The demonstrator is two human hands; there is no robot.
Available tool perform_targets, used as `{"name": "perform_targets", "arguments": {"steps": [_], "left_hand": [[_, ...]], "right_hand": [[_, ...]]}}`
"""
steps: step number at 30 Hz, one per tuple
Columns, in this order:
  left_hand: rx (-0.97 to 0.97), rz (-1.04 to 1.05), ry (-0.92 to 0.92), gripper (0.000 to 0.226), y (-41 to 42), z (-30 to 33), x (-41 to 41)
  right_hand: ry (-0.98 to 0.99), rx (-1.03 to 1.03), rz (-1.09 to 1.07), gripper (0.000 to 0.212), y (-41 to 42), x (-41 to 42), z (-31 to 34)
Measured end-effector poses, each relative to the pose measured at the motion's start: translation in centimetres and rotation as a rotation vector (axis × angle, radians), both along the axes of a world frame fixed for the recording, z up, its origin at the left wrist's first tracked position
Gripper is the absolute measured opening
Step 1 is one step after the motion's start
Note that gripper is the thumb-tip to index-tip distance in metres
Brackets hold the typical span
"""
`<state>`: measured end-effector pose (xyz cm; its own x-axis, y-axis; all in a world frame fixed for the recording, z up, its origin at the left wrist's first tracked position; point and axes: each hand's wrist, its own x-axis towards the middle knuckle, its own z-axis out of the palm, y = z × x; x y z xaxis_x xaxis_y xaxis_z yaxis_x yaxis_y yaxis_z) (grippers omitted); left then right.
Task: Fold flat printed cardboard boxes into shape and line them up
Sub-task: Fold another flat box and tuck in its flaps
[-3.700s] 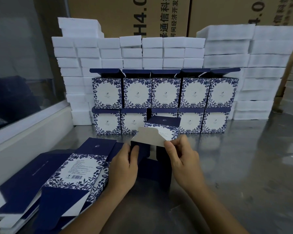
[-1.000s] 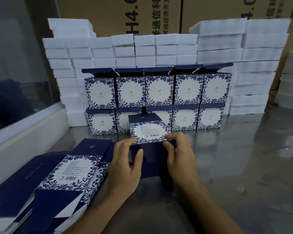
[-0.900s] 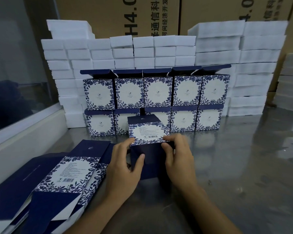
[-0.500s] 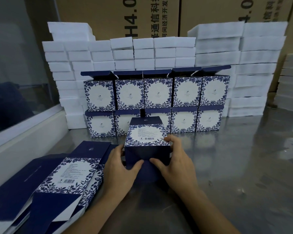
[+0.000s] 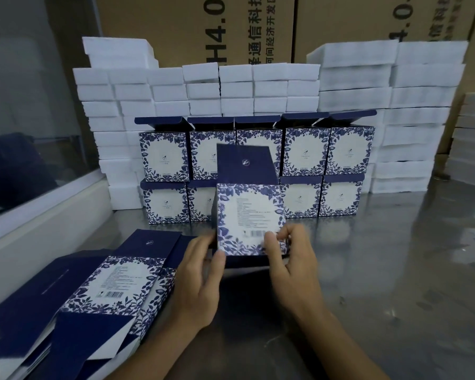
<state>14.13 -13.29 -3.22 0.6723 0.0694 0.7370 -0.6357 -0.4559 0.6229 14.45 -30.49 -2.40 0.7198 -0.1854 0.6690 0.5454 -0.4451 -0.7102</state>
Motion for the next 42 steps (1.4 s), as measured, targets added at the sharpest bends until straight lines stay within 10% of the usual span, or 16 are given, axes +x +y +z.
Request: {"name": "perform_targets", "arguments": {"steps": [6, 12, 20, 25, 33, 42], "left_hand": [[-0.017, 0.137, -0.017, 0.026, -0.2, -0.2, 0.6], [-0.104, 0.054, 0.289, 0.100, -0.1, 0.3, 0.4], [-0.270, -0.196, 0.344, 0.072, 0.3, -0.3, 0.7], [-0.217, -0.352, 0.376, 0.063, 0.7, -0.4, 0.8], [0.364, 0.282, -0.055, 0.071, -1.0, 0.1, -0.9], [0.424, 0.308, -0.242, 0.083, -0.6, -0.3, 0.0]], "right_hand": [[0.204, 0.174, 0.045, 0.017, -0.3, 0.7, -0.9], [0.367, 0.258, 0.079, 0.010, -0.3, 1.5, -1.4], [0.456, 0.470, 0.458, 0.076, -0.1, 0.9, -0.5], [0.426, 0.492, 0.388, 0.077, 0.3, 0.9, -0.2], [0.296, 0.504, 0.126, 0.055, 0.0, 1.2, 0.1], [0.436, 0.489, 0.069, 0.056, -0.5, 1.3, 0.9]]}}
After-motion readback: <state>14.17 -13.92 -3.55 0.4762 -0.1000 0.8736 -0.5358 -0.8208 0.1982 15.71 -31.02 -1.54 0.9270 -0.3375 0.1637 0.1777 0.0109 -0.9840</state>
